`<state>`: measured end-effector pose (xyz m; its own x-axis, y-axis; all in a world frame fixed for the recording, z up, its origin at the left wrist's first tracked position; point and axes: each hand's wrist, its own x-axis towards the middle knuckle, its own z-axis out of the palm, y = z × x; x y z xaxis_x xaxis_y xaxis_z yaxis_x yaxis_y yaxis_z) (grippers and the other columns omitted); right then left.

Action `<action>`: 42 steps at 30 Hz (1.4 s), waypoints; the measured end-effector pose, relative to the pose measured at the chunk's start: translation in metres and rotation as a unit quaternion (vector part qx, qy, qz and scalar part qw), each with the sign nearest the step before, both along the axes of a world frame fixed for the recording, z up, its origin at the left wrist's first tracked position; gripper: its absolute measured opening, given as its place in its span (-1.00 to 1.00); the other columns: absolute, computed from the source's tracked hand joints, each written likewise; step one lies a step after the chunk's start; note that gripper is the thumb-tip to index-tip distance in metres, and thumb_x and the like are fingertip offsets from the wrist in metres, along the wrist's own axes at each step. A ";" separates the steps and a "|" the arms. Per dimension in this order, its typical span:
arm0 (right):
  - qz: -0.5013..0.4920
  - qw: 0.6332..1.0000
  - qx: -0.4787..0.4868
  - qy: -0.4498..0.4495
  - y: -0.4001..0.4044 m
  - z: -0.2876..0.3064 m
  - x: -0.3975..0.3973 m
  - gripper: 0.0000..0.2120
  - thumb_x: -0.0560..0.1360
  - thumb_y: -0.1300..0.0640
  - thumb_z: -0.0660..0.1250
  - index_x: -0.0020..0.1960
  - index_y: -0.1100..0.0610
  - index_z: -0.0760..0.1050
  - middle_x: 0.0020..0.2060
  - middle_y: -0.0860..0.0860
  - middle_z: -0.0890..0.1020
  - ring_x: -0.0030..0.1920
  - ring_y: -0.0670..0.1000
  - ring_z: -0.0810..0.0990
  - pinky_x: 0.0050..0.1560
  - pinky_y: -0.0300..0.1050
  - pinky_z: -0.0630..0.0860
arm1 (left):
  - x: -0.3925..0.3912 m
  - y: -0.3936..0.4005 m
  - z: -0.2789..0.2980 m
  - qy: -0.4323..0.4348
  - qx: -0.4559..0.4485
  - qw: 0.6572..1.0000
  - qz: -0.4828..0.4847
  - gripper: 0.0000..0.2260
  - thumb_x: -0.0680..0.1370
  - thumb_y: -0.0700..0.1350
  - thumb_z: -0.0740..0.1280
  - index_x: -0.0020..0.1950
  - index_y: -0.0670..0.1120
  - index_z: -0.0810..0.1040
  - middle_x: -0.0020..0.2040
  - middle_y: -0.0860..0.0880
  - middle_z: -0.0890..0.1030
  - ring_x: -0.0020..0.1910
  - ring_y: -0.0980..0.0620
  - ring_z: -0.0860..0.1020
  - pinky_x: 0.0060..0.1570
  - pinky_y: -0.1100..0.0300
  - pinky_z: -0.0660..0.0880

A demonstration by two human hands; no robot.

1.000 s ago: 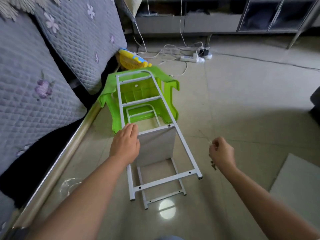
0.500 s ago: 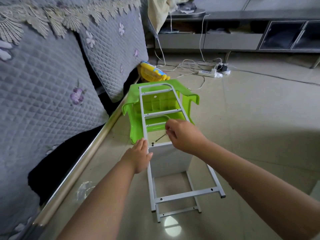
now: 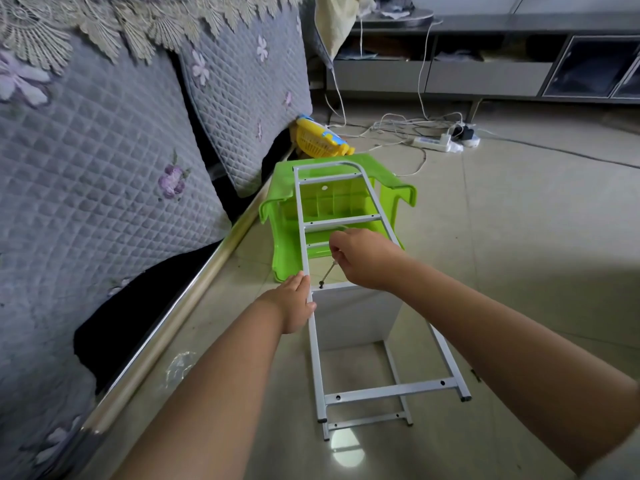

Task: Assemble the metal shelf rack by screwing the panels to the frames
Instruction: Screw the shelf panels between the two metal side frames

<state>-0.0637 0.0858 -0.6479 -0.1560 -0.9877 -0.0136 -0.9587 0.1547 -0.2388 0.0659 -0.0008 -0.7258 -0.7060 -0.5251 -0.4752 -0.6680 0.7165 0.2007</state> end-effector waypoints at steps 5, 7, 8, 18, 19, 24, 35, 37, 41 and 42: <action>0.002 1.000 0.013 -0.001 -0.002 0.000 0.001 -0.83 0.54 0.24 0.11 0.06 0.23 0.44 0.01 0.15 0.55 -0.01 0.16 0.51 -0.08 -0.03 0.46 | 0.002 0.002 -0.005 -0.005 -0.027 1.000 -0.013 -0.47 0.66 -0.04 -0.02 0.52 -0.23 -0.16 0.54 -0.16 -0.18 0.52 -0.05 -0.15 0.48 0.07 -0.06; 0.003 1.000 0.020 -0.003 -0.002 0.001 0.001 -0.83 0.54 0.25 0.11 0.06 0.22 0.44 0.01 0.15 0.56 -0.01 0.17 0.52 -0.07 -0.02 0.47 | 0.004 0.003 -0.007 0.000 -0.046 0.999 -0.021 -0.47 0.66 -0.04 -0.02 0.52 -0.24 -0.15 0.54 -0.17 -0.17 0.53 -0.06 -0.13 0.48 0.07 -0.05; 0.005 1.000 0.024 -0.002 -0.002 0.002 0.001 -0.83 0.54 0.25 0.12 0.06 0.22 0.44 0.01 0.14 0.56 -0.01 0.16 0.52 -0.06 -0.01 0.48 | 0.005 0.003 -0.008 0.004 -0.054 0.998 -0.025 -0.47 0.66 -0.04 -0.02 0.52 -0.25 -0.14 0.54 -0.18 -0.16 0.53 -0.06 -0.13 0.48 0.07 -0.05; 0.040 0.990 0.114 0.075 -0.018 0.021 0.011 -0.80 0.54 0.25 0.12 0.14 0.22 0.38 0.04 0.13 0.54 -0.02 0.13 0.51 -0.17 -0.13 0.38 | 0.013 0.008 -0.014 0.021 -0.104 0.994 -0.038 -0.49 0.66 0.01 -0.10 0.53 -0.18 -0.19 0.54 -0.10 -0.21 0.52 0.02 -0.18 0.47 0.15 -0.18; 0.044 0.988 0.126 0.074 -0.020 0.024 0.012 -0.80 0.54 0.25 0.12 0.15 0.22 0.38 0.01 0.12 0.52 -0.06 0.12 0.47 -0.18 -0.14 0.35 | 0.013 0.008 -0.014 0.018 -0.103 0.994 -0.039 -0.48 0.66 0.01 -0.11 0.53 -0.17 -0.20 0.54 -0.09 -0.22 0.52 0.03 -0.19 0.47 0.15 -0.19; 0.050 0.979 0.186 0.066 -0.028 0.036 0.016 -0.97 0.59 0.21 0.06 -0.03 0.17 0.25 -0.29 0.01 0.32 -0.15 0.10 0.42 -0.34 -0.21 0.31 | 0.013 0.007 -0.013 0.002 -0.116 0.992 -0.050 -0.48 0.66 0.04 -0.13 0.53 -0.16 -0.22 0.53 -0.08 -0.24 0.51 0.04 -0.22 0.47 0.15 -0.21; 0.056 0.977 0.170 0.119 -0.025 0.046 0.010 -0.74 0.62 0.12 0.09 0.14 0.28 0.42 -0.15 0.07 0.41 -0.15 0.07 0.44 -0.29 -0.18 0.28 | 0.016 0.009 -0.017 0.010 -0.160 0.985 -0.065 -0.48 0.66 0.05 -0.16 0.52 -0.17 -0.23 0.53 -0.08 -0.25 0.51 0.03 -0.25 0.44 0.14 -0.30; 0.056 0.974 0.162 0.148 -0.024 0.045 0.011 -0.70 0.62 0.09 0.09 0.15 0.29 0.45 -0.12 0.14 0.46 -0.03 0.12 0.49 -0.19 -0.19 0.26 | 0.016 0.009 -0.017 0.008 -0.164 0.984 -0.066 -0.48 0.66 0.04 -0.16 0.52 -0.18 -0.23 0.53 -0.09 -0.25 0.51 0.03 -0.25 0.44 0.14 -0.30; 0.054 0.969 0.147 0.191 -0.026 0.041 0.015 -0.69 0.63 0.07 0.07 0.15 0.25 0.46 0.05 0.14 0.54 0.04 0.13 0.55 -0.15 -0.13 0.38 | 0.015 0.008 -0.016 0.010 -0.164 0.984 -0.071 -0.47 0.66 0.05 -0.15 0.52 -0.18 -0.23 0.53 -0.09 -0.24 0.51 0.02 -0.25 0.45 0.14 -0.28; 0.054 0.968 0.142 0.198 -0.028 0.040 0.016 -0.70 0.63 0.08 0.06 0.14 0.24 0.46 0.05 0.13 0.54 0.02 0.13 0.55 -0.15 -0.12 0.39 | 0.015 0.008 -0.016 0.010 -0.162 0.984 -0.070 -0.47 0.66 0.05 -0.15 0.52 -0.18 -0.23 0.53 -0.09 -0.24 0.51 0.02 -0.25 0.45 0.14 -0.28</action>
